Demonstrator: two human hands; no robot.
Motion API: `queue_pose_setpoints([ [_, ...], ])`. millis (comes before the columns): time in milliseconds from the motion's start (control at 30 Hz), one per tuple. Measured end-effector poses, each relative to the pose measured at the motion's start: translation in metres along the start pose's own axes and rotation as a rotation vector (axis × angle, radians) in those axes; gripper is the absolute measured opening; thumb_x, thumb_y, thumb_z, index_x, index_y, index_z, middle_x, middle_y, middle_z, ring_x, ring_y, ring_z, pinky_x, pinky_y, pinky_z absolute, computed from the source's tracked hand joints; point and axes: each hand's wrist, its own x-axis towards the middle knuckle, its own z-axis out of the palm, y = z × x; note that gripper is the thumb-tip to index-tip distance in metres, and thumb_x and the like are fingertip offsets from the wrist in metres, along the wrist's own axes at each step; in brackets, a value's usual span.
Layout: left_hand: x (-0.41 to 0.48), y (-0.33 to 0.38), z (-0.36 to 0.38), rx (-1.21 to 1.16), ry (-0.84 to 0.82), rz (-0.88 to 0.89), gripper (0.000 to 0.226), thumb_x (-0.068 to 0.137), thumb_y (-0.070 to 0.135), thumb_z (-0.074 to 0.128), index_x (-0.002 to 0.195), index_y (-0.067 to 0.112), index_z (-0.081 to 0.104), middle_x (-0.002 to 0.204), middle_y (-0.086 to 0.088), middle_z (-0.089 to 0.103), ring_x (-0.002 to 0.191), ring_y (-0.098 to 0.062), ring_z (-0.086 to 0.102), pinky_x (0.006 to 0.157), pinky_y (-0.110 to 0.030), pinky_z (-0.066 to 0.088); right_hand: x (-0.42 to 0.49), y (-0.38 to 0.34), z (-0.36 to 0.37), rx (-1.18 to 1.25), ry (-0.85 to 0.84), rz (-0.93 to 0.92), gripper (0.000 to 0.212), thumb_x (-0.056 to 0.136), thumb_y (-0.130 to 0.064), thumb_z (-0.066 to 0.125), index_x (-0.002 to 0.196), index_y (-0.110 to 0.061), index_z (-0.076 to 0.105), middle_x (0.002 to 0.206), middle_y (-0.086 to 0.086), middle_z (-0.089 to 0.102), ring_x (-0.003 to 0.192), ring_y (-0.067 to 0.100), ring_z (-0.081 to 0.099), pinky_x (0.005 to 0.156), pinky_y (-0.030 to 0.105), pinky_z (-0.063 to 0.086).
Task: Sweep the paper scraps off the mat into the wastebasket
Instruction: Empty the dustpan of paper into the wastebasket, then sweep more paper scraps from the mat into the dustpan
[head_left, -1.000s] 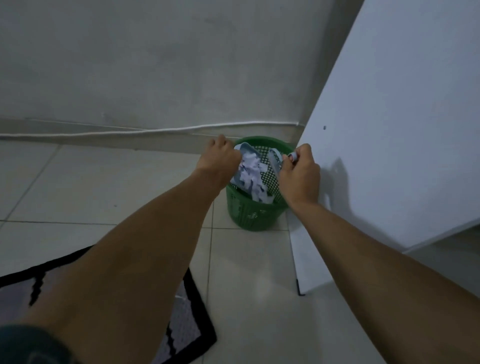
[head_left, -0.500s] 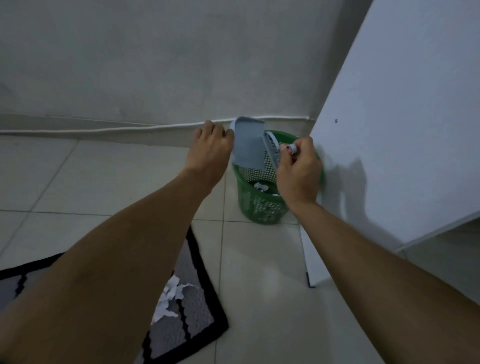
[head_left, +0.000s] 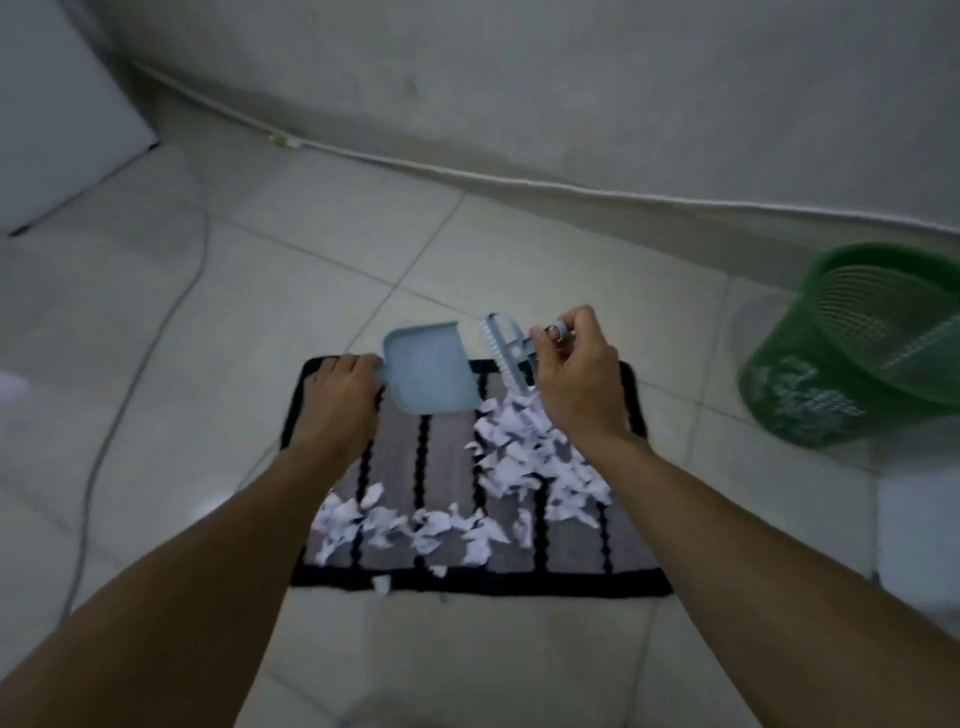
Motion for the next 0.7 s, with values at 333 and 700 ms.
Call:
queue_pose_setpoints([
  [333,-0.191,-0.194,0.018,0.035,-0.143,-0.380,0.030,0.073,-0.011,0.055,0.097,0.005,0.064,0.083,-0.018,0.064,0.077,-0.037,0.053,0.059,-0.034,0.036,-0.134,-0.057,0.169,0.075,-0.631,0.158,0.029,0.096,-0.019,0.056,0.075,-0.017,0.036,0.061,-0.006,0.042,0.048,0.004,0.034,0.047,0.021,0.031],
  [700,-0.208,-0.209,0.050,-0.068,-0.163,-0.292,0.030,0.067,-0.011,0.064,0.093,0.004,0.065,0.079,-0.018,0.065,0.069,-0.035,0.056,0.058,-0.038,0.045,-0.140,-0.046,0.189,-0.046,-0.602,0.207,0.021,0.095,-0.014,0.056,0.081,-0.006,0.043,0.062,-0.004,0.045,0.051,0.007,0.038,0.049,0.025,0.034],
])
